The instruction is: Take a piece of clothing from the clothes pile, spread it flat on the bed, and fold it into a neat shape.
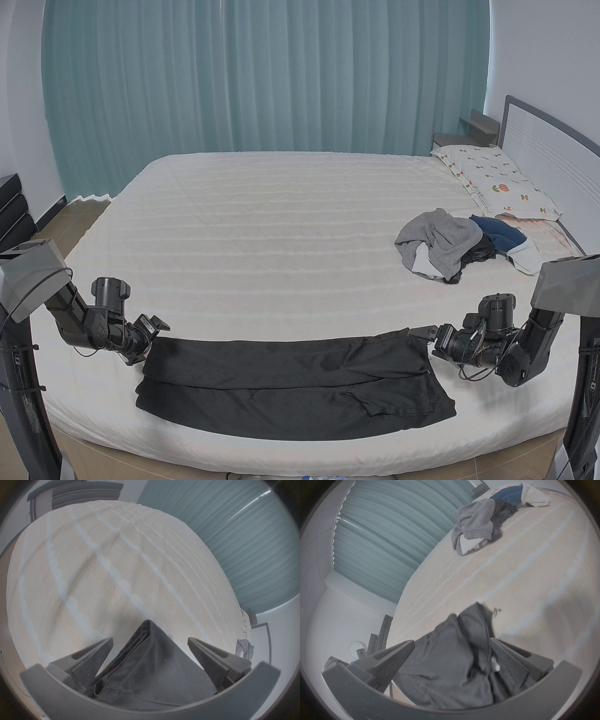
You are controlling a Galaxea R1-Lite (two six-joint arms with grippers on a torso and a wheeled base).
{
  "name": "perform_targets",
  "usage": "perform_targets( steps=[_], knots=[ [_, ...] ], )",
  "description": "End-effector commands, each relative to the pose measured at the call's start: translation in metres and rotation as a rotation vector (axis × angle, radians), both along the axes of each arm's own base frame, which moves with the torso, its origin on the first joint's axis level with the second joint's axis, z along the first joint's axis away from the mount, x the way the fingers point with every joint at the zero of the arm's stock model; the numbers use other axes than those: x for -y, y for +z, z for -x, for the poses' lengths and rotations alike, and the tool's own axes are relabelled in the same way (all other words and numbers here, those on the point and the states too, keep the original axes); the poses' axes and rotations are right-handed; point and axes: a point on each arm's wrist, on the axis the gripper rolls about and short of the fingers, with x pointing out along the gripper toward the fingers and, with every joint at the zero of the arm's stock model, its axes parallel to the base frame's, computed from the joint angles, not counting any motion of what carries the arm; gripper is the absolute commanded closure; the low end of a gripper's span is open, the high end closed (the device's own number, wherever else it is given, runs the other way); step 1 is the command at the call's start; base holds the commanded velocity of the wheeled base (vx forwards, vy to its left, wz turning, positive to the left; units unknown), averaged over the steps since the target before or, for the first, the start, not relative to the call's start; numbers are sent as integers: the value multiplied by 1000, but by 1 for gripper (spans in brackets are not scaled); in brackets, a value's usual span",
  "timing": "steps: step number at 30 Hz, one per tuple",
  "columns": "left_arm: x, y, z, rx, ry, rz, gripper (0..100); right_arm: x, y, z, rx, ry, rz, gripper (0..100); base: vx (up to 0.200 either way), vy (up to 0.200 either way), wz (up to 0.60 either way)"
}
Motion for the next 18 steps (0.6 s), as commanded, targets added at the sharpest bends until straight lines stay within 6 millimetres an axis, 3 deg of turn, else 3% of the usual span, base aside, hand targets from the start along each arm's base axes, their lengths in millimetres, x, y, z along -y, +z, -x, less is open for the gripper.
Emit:
perform_targets(
  steps=[1,8,18],
  knots=[
    [0,14,13,19,-23,20,0,-13,23,36,-63,-60,-86,0,0,0,0],
    [1,14,20,61,-42,47,0,-25,19,45,-133,-134,-183,0,0,0,0],
    [3,13,21,57,-62,66,0,-41,4,61,-187,-150,-107,0,0,0,0]
  ],
)
